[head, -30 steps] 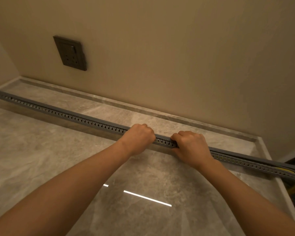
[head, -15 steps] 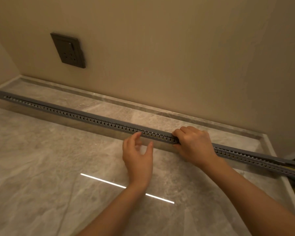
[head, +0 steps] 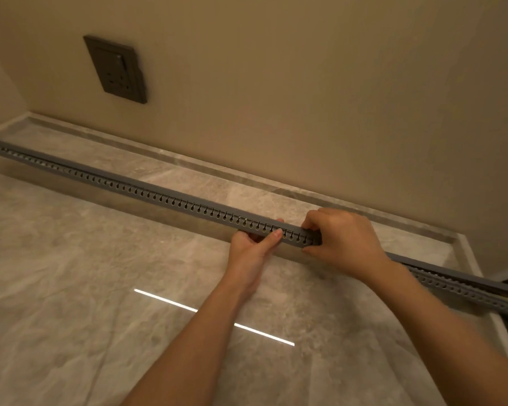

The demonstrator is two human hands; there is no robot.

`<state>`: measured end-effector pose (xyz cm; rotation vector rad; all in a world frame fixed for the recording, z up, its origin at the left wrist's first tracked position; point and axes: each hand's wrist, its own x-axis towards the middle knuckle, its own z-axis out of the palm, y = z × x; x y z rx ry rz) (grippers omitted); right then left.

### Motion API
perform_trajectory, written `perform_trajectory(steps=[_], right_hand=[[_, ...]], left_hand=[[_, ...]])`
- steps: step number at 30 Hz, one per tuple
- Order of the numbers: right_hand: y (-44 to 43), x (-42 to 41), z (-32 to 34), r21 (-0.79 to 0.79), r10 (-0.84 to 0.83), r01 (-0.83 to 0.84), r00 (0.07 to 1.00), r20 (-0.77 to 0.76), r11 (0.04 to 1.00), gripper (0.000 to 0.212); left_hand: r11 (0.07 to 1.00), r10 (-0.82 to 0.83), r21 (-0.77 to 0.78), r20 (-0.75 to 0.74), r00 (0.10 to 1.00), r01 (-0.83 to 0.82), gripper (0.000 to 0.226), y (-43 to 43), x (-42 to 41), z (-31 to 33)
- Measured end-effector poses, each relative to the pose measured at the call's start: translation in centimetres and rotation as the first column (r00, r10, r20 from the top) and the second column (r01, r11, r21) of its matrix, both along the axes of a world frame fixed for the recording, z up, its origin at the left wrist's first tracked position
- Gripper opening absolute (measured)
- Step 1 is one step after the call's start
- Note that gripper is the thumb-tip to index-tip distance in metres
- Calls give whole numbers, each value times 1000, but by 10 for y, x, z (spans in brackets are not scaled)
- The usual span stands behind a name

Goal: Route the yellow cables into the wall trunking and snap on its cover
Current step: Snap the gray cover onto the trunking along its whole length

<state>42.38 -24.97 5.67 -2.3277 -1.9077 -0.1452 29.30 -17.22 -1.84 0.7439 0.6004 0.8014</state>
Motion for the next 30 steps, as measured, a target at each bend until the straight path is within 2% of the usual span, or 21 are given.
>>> perform_trajectory(steps=[2, 4, 6, 8, 13, 19, 30], right_hand=[[7, 9, 6, -52, -102, 93, 971, -215, 994, 24], [11, 19, 6, -142, -175, 128, 899, -402, 982, 33], [12, 25, -1, -206, -205, 112, 833, -515, 972, 37], [11, 26, -8, -195, -207, 110, 775, -597, 975, 38], [11, 30, -12, -171, -214, 135, 748, -629, 976, 39], [13, 32, -12, -161, -209, 139, 760, -615, 977, 32], [9, 26, -12, -104, -178, 145, 763, -622, 984, 39]], left_hand=[[1000, -12, 25, 5, 1000, 12, 17, 1, 1, -1], [999, -16, 36, -15, 1000, 17, 16, 2, 1, -4], [999, -7, 39, -44, 999, 9, 16, 3, 2, -7], [999, -6, 38, -55, 998, 8, 15, 5, 2, -10], [999, -31, 31, -45, 999, 33, 22, 8, 3, -14], [999, -33, 18, -29, 999, 33, 33, 8, 3, -16], [998, -14, 60, -30, 999, 16, 13, 4, 2, -15]])
